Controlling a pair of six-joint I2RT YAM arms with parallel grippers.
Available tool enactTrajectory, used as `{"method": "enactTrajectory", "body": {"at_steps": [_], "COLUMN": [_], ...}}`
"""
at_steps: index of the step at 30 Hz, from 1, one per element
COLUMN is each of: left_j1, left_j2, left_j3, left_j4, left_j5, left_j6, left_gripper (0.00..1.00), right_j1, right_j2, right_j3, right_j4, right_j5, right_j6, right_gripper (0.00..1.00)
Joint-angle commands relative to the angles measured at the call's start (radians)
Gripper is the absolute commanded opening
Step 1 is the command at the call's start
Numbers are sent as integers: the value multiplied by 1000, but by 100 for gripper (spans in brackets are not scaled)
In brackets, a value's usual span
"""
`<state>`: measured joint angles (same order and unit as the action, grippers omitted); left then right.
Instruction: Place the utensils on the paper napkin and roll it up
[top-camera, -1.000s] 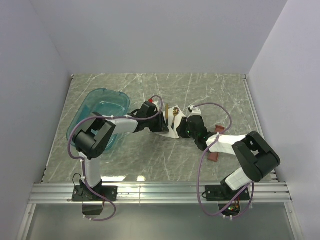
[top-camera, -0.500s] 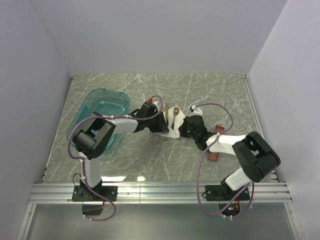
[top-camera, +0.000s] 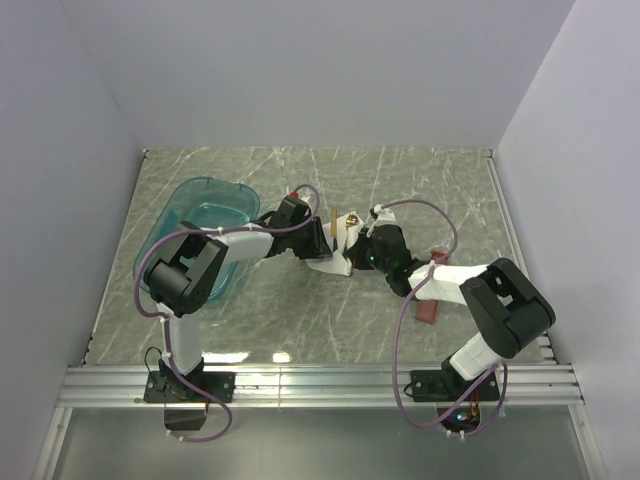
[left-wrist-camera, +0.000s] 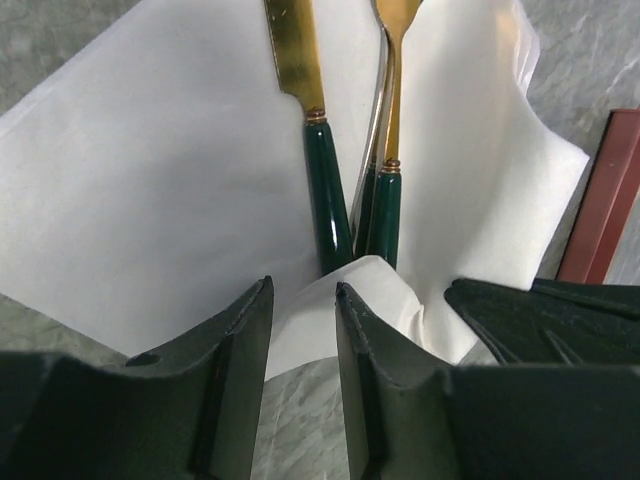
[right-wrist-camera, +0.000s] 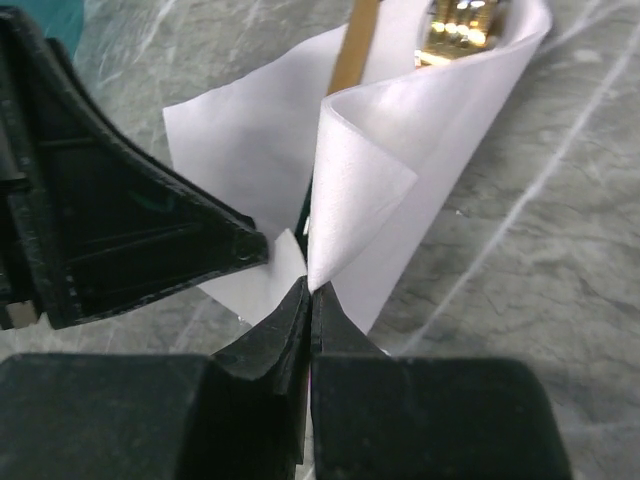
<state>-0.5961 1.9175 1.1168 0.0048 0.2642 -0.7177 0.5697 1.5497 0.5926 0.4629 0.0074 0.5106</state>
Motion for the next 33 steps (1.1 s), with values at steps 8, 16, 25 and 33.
{"method": "enactTrajectory", "body": {"at_steps": [8,16,25,33], "left_j1": [4,33,55,82], "left_j2": [37,11,-32,-80], "left_j3": [66,72,101,100], "left_j4": [-48,-72,-72,-88], "left_j5": [-6,-23,-40,-65], "left_j6": [-8,-35,-61,-65], "left_gripper": [37,42,61,68], "right_j1": [39,58,67,71], "right_j2": [101,109,110,115], "right_j3": [96,76,79,84], "right_j4": [36,65,66,66], "right_j5": [-84,-93,-98,-101], "right_j6": [-113,-147,-155,-155], "right_gripper": [1,16,26,26]}}
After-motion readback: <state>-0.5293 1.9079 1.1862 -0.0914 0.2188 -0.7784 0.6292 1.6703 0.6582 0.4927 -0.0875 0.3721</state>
